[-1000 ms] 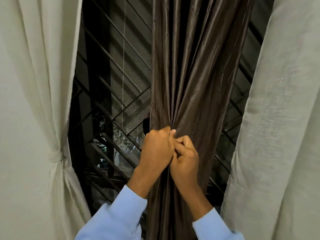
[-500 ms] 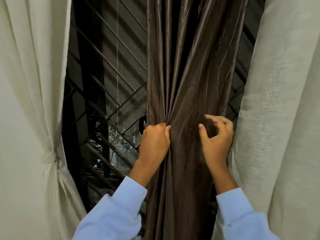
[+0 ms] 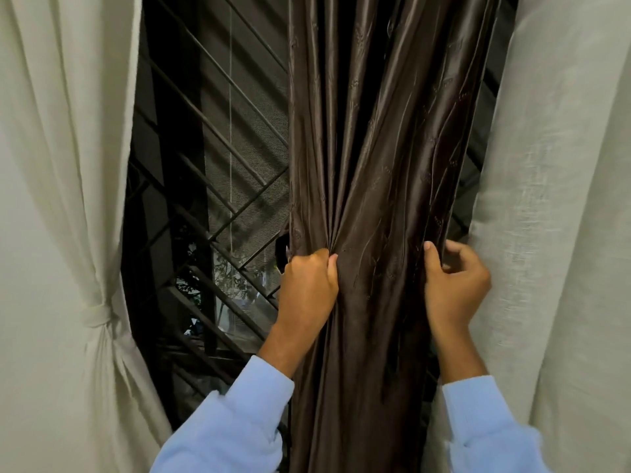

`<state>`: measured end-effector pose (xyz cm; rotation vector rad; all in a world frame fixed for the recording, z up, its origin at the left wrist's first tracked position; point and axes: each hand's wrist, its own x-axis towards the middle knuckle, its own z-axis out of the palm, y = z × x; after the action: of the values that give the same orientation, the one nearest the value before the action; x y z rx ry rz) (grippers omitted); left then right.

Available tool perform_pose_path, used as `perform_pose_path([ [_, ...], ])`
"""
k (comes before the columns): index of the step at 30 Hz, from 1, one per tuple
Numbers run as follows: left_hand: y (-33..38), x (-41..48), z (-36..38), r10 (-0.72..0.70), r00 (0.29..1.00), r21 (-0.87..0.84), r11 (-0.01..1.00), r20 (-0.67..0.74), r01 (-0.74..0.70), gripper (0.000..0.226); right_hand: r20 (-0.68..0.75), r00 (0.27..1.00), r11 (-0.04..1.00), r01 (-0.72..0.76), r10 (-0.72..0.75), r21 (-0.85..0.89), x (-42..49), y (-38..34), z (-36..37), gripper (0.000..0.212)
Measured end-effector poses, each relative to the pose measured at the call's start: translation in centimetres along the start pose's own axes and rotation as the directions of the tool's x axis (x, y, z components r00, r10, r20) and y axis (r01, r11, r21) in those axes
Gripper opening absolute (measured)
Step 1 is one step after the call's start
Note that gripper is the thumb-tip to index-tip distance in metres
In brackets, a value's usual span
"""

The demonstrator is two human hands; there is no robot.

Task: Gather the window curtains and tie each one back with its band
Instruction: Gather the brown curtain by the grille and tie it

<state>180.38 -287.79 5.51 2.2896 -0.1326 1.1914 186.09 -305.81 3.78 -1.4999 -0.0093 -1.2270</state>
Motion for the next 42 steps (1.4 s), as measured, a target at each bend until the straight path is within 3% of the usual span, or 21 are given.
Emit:
perform_pose_path([
  [3,0.2,0.0,0.1,0.014,1.000,0.008,1.000,0.008,-0.014,0.031,0.004,0.995,0.993,0.098,-0.099,0.065,-1.8,-0.9,0.1,0.015],
  [7,0.5,-0.2,0.2,0.046,0.999,0.011,0.999,0.004,-0.046,0.029,0.127,0.961,0.968,0.239,-0.247,0.073,-4.5,-2.2,0.9,0.017],
  [15,0.6,-0.6,0.4,0.092,0.995,-0.020,0.996,0.031,-0.091,0.029,0.301,0.901,0.944,0.261,-0.313,0.200,-6.5,-4.1,2.6,0.018],
  [20,0.2,-0.6,0.3,0.103,0.993,-0.075,0.992,0.059,-0.098,0.028,0.338,0.906,0.959,0.187,-0.253,0.214,-6.7,-4.9,2.4,0.014],
  [24,-0.1,-0.7,0.1,0.120,0.992,-0.120,0.986,0.045,-0.114,0.021,0.377,0.848,0.928,0.340,-0.374,0.155,-6.8,-6.1,2.3,0.018],
  [31,-0.4,-0.7,0.3,0.134,0.991,-0.106,0.986,0.008,-0.132,0.026,0.392,0.890,0.972,0.213,-0.234,0.098,-7.2,-7.2,2.3,0.022],
  [34,-0.4,-0.4,0.4,0.147,0.989,-0.070,0.987,0.023,-0.145,0.022,0.451,0.856,0.967,0.241,-0.253,0.086,-6.4,-7.9,2.5,0.025],
  [38,-0.6,-0.3,0.5,0.151,0.988,-0.052,0.987,0.037,-0.149,0.020,0.626,0.756,0.952,0.299,-0.194,-0.066,-5.2,-8.8,2.9,0.029],
  [42,-1.0,-0.2,0.7,0.174,0.985,-0.063,0.983,0.010,-0.173,0.023,0.605,0.776,0.906,0.371,-0.181,-0.204,-4.9,-9.4,3.1,0.026],
])
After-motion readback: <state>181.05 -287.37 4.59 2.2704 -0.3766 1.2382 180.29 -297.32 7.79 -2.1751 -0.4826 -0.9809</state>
